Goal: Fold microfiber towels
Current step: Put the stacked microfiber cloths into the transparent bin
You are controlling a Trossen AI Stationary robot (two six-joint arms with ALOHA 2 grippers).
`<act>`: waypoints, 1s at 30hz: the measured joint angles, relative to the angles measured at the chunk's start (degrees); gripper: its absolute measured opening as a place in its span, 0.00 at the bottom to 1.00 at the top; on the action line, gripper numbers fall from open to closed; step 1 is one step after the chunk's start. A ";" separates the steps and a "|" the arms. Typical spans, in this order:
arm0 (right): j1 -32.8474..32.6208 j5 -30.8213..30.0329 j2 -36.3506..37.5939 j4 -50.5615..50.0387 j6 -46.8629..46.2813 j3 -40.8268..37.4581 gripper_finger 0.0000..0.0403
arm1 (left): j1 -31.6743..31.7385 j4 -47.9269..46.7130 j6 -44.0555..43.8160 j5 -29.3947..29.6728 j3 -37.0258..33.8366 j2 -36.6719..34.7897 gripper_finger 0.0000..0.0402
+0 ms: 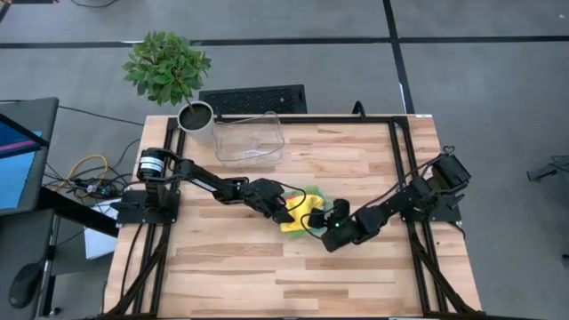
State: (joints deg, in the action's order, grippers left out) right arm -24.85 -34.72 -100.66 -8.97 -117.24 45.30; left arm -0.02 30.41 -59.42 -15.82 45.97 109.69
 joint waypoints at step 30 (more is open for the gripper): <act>16.53 8.92 6.12 10.88 54.41 9.76 0.21 | -0.83 -23.31 4.85 18.33 -0.18 -24.00 0.12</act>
State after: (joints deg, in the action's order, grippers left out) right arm -8.31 -25.80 -94.54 1.92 -62.83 55.06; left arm -0.85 7.10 -54.57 2.51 45.78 85.68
